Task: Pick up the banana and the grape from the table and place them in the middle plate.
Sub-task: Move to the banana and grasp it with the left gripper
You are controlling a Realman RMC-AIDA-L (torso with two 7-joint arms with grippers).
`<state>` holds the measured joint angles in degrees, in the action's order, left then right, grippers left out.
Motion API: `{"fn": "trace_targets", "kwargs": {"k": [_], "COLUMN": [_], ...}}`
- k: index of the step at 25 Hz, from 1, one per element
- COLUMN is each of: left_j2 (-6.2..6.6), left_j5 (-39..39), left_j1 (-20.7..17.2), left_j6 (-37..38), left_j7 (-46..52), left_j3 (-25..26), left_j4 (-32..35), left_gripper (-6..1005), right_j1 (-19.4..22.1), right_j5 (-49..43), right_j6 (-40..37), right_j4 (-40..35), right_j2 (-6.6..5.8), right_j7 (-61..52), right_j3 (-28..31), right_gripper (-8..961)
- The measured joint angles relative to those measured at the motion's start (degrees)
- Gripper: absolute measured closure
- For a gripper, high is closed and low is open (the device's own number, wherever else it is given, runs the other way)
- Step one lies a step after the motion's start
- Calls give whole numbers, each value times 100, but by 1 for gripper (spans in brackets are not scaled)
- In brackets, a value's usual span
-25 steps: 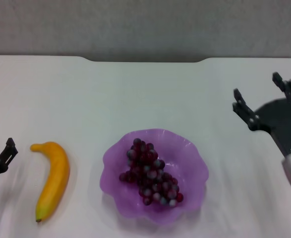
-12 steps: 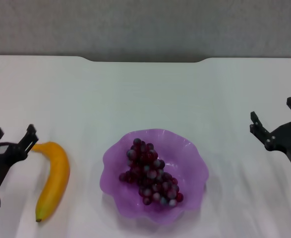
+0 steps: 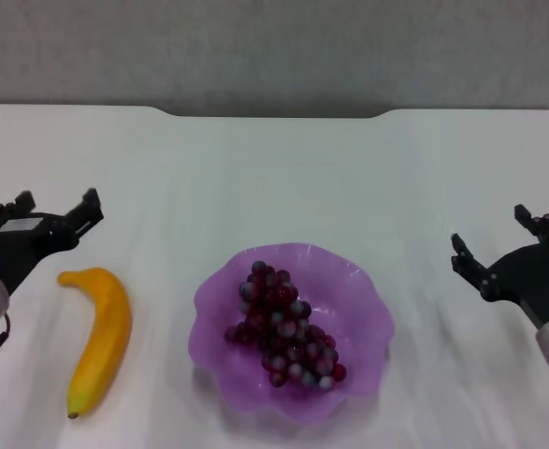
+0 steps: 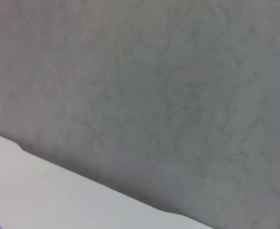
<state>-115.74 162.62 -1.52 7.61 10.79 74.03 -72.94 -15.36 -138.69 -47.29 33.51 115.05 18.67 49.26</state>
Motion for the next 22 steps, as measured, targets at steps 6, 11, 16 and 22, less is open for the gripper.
{"fn": "trace_targets", "kwargs": {"k": [6, 11, 16, 22], "left_j2": [-61, -73, -82, -105], "left_j5": [-471, -1068, -990, -312], "left_j1": [303, 674, 950, 1402], "left_j6": [-2975, -4656, -5763, -6585], "left_j7": [-913, -1695, -1741, -1393], "left_j3": [489, 945, 1124, 1155], "left_j4": [-1227, -1604, -1857, -1632], "left_gripper": [92, 92, 92, 92], "right_j1": [-37, -70, -72, -73], "right_j5": [0, 0, 0, 1], "right_j6": [94, 151, 157, 159], "right_j4": [-4, -10, -19, -21], "right_j2": [0, 0, 0, 0], "right_j7": [13, 19, 36, 39], "right_j3": [-112, -207, -259, -309], "right_gripper": [47, 47, 47, 46]}}
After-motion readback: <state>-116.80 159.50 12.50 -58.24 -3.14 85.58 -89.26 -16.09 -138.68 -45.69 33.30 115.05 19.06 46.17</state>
